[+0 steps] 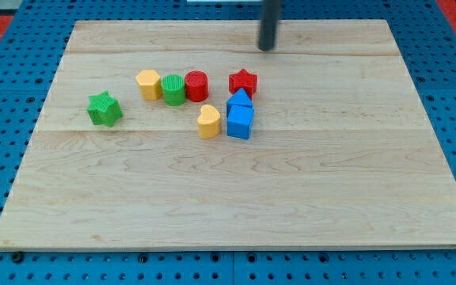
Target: Slide the green circle to the bottom left of the red circle
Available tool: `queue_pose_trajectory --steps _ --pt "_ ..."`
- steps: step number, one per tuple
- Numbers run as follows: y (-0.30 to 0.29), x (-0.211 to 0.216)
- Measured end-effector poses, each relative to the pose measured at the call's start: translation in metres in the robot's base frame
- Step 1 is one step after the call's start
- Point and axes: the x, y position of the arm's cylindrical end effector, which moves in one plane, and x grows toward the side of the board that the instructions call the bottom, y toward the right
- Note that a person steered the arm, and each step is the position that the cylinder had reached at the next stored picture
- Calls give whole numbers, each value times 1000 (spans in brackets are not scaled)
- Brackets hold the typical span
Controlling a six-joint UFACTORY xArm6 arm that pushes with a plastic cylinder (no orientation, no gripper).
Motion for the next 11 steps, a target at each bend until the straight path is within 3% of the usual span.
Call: queue_pose_trajectory --steps 2,3,4,7,11 --pt "-107 -12" --pt "-192 13" --pt "-196 34" --pt "-119 111" --pt "-120 87"
